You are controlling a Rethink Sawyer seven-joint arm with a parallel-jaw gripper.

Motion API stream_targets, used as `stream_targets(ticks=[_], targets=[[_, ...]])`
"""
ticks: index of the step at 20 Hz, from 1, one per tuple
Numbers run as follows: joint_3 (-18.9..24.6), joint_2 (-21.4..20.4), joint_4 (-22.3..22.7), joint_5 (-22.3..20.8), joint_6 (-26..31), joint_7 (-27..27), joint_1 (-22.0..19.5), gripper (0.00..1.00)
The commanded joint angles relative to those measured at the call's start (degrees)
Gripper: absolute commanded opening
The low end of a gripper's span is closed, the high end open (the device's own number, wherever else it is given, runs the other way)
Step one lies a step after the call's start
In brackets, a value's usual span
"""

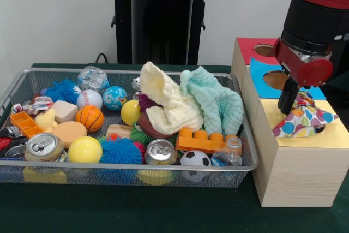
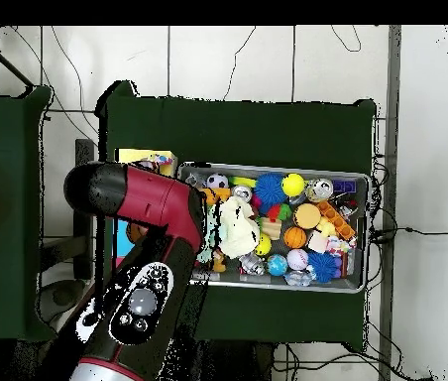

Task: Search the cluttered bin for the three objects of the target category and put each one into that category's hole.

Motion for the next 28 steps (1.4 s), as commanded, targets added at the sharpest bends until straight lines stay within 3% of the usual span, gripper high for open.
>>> stream_targets(ticks=[1, 16, 28], targets=[[6.2, -0.38, 0.47, 0.44, -0.22, 6.82, -1.56, 0.0], [3.26, -6.6, 1.61, -2.35, 6.73, 4.48, -2.26, 0.0], [3.32, -2.41, -2.85, -1.83, 6.84, 8.35, -0.95, 0.0]])
